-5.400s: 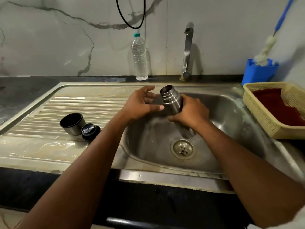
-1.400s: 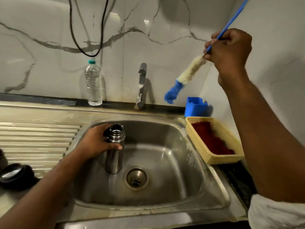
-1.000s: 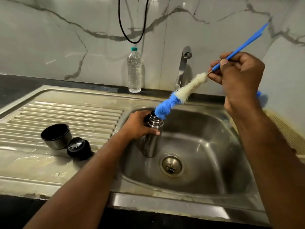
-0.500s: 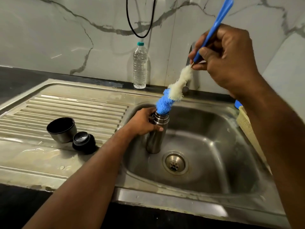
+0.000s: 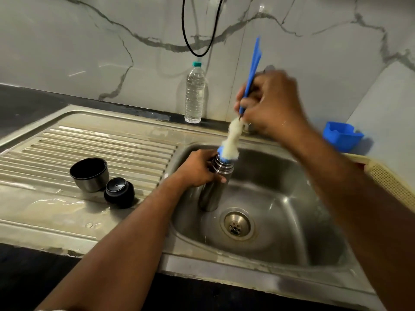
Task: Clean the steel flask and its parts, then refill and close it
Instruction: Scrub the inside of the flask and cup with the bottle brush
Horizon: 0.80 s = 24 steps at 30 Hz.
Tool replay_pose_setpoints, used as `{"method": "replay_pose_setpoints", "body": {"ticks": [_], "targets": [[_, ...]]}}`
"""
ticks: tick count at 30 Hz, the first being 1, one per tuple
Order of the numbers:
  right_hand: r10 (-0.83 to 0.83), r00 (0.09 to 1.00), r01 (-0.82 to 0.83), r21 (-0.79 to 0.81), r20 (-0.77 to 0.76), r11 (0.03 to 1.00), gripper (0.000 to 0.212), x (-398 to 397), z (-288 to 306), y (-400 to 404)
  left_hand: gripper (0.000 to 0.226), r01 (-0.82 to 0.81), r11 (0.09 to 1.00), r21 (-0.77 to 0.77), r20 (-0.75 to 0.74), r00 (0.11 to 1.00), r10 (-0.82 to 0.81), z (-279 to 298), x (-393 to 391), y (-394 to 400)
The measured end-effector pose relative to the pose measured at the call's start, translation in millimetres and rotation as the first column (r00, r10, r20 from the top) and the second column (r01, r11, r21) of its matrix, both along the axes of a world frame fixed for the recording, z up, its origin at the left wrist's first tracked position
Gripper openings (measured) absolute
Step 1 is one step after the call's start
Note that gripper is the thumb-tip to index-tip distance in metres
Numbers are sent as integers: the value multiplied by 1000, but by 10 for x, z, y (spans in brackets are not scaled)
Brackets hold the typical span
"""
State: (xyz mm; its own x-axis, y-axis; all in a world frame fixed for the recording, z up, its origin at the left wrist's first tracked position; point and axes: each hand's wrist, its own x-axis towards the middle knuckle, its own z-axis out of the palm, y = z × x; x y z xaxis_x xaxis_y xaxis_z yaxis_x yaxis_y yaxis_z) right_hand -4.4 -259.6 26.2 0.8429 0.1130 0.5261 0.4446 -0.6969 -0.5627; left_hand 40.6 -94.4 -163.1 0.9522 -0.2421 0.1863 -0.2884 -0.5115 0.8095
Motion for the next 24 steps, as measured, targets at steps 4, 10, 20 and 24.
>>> {"method": "replay_pose_setpoints", "body": {"ticks": [4,10,20,24], "targets": [[-34,999,35,-38,28,999,20,-24,-326,108,69,23,1000,15,41,999,-24,-10,0,-4],[23,997,-10,176,-69,984,14,127,38,-32,69,-5,998,61,53,999,1,11,2,-17],[98,992,-109,167,74,980,10,132,113,-67,69,-24,997,67,22,999,23,27,-11,-15],[197,980,-188,186,-29,964,14,156,157,-149,70,4,999,52,10,1000,-5,41,-15,-13]]}}
